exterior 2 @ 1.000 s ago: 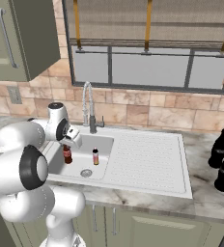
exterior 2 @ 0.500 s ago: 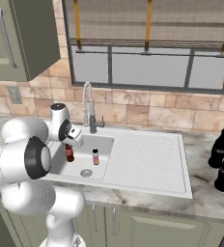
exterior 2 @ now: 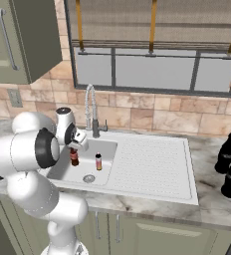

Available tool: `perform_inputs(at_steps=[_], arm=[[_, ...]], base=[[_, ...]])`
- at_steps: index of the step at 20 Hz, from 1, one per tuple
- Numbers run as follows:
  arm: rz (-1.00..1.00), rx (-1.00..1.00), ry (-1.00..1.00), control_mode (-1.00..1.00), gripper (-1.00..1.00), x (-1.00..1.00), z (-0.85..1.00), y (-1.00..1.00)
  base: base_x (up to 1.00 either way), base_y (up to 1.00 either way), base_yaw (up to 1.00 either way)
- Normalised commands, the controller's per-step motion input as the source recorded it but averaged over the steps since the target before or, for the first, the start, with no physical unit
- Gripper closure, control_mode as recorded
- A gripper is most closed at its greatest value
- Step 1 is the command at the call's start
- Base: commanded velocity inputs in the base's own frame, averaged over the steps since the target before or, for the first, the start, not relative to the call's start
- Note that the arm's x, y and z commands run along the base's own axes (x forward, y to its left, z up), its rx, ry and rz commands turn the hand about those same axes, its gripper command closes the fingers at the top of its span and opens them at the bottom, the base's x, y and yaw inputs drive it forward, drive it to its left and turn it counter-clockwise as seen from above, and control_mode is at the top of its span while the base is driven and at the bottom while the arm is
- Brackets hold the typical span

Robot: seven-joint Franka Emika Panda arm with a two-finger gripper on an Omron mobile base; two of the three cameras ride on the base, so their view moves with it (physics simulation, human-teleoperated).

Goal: Place the large bottle from the dining counter next to the other large bottle outside the sink, and place the small bottle from the dining counter next to the other small bottle inside the sink.

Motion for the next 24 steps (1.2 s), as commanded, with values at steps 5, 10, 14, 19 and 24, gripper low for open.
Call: perform_inputs(at_steps=[5,10,14,19,24], arm=[[0.0,0.0,0.0,-1.0,1.0,0.05,-0.22,0.0],[-0.01,0.0,0.0,-1.0,1.0,0.01,-0.28,0.02],[-0.01,0.0,0.0,-1.0,1.0,0.0,-0.26,0.03],[-0.01,0.0,-0.03,-1.0,1.0,0.0,-0.19,0.09],[-0.01,0.0,-0.05,-1.0,1.0,0.0,-0.2,0.1]], base=[[0.0,0.0,0.0],[0.0,0.0,0.0],[0.0,0.0,0.0],[0.0,0.0,0.0],[0.0,0.0,0.0]])
